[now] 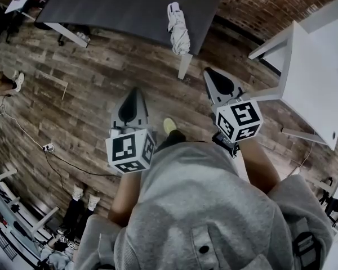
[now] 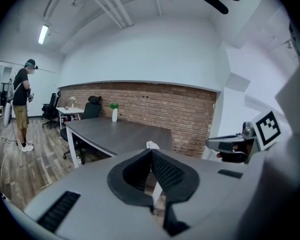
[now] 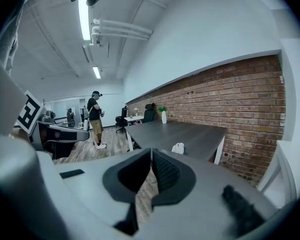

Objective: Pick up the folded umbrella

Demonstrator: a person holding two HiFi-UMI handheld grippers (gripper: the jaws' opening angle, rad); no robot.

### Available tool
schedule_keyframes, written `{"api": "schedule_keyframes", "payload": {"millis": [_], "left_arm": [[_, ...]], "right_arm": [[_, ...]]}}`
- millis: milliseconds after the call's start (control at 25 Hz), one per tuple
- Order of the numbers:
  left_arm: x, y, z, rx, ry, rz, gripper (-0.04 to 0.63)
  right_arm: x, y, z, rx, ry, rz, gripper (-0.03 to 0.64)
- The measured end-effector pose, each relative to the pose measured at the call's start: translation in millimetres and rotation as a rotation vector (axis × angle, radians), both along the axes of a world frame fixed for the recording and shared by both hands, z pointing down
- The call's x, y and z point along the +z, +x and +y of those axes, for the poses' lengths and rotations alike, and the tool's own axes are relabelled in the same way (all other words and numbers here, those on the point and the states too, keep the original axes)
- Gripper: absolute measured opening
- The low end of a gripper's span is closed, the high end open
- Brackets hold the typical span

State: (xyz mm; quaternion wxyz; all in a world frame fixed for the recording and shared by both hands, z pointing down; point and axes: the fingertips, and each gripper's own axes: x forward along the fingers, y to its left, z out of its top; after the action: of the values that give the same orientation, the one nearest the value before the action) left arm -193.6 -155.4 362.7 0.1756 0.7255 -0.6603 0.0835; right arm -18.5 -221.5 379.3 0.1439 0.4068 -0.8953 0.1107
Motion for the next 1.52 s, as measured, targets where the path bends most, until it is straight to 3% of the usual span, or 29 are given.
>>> {"api": "schedule_keyframes", "payload": {"millis": [320, 760, 1520], "left_arm": [[-0.3, -23.0, -25.3, 0.028, 0.014, -0.006, 0.012], [4.6, -51.4, -27.1, -0.010, 0.004, 0.019, 0.012], [18.0, -62.1, -71.4, -0.029, -0.029, 0.017, 0.012]], "right_arm": [[2.9, -20.4, -27.7, 0.028, 0.008, 0.020, 0.025], [7.6, -32.1, -40.9, 0.057, -0.004, 0.042, 0.026], [36.2, -45.9, -93.6, 0.063, -0.074, 0.016, 0.029]]}}
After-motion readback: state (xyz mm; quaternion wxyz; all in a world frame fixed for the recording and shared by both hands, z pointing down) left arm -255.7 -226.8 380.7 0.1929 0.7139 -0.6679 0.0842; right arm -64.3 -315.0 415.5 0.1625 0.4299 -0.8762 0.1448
